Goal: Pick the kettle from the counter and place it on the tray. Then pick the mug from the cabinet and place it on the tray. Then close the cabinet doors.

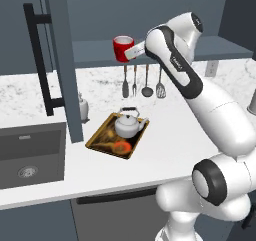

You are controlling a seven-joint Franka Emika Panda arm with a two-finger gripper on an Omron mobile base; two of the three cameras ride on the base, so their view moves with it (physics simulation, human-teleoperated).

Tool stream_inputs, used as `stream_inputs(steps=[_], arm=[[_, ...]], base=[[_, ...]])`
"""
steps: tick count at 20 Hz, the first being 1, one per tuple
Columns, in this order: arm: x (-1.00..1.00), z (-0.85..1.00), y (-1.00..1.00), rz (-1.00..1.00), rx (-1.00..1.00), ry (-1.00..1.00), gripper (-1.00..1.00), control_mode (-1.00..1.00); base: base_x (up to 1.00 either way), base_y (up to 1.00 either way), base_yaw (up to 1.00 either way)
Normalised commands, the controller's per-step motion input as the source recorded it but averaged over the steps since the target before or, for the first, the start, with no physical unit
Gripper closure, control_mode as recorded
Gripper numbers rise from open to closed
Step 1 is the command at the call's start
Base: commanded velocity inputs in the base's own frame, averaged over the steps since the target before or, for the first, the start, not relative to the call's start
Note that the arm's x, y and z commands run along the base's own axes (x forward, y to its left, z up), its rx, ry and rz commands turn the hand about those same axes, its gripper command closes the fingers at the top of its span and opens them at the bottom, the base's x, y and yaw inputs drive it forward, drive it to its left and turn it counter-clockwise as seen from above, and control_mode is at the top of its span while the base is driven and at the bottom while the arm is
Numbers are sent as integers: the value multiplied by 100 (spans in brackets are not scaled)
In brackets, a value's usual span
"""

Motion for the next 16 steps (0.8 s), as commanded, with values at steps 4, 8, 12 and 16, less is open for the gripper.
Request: stream_inputs(steps=[4,8,12,16], arm=[[-99,-14,-1,14,0,0,100,-100],[-53,-16,0,15,-1,6,100,-100],[-3,0,0,1,0,0,100,-100],[0,0,0,0,0,0,100,-100]], base=[[0,0,0],[0,0,0],[0,0,0],[0,0,0]])
